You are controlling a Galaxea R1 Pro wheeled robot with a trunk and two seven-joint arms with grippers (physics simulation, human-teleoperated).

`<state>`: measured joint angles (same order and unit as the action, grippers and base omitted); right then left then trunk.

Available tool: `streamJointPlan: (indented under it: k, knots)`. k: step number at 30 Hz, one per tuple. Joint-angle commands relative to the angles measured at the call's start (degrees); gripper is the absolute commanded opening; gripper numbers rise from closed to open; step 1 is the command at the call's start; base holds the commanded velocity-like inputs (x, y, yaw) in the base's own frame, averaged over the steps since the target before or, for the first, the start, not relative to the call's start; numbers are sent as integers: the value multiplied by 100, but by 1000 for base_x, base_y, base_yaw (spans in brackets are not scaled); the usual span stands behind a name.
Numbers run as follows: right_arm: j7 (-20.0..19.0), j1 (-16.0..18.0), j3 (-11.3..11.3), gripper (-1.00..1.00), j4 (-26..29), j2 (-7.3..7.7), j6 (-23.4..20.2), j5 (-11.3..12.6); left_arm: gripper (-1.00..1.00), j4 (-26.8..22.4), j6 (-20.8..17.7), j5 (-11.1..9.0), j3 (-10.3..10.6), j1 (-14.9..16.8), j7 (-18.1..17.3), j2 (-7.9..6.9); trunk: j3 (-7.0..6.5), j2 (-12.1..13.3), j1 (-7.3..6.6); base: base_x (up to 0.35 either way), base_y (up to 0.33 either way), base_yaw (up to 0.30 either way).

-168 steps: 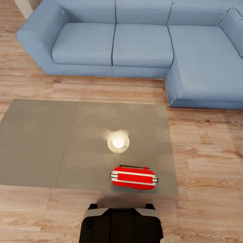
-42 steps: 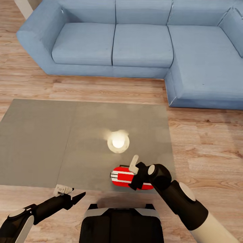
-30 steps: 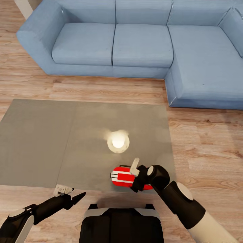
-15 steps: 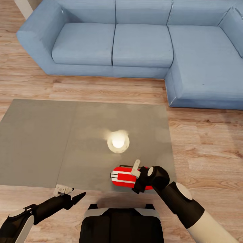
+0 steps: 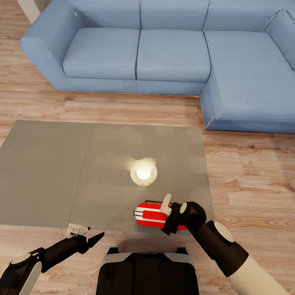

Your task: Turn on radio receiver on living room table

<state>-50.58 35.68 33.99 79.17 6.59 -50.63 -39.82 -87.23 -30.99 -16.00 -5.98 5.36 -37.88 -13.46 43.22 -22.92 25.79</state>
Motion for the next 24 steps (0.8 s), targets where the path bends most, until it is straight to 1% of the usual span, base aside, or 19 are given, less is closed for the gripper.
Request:
streamJointPlan:
  k: [1,5,8,16,24]
  knots:
    - [9,0,-110,100,-165,-4,81,1,100,1,4,0,0,0,0,1,0,0,0,0,0,0]
    - [13,0,-216,100,-281,-6,235,-13,100,3,5,0,1,0,0,1,0,0,0,0,0,0]
    - [13,0,-247,100,-303,-8,271,-62,100,1,5,0,1,0,0,2,0,0,0,0,0,0]
    - [24,0,-268,100,-313,-5,289,-94,100,4,7,0,1,-1,0,2,0,0,0,0,0,0]
    - [170,54,-270,100,-418,-9,290,-96,100,4,12,0,0,0,0,2,0,0,0,0,0,0]
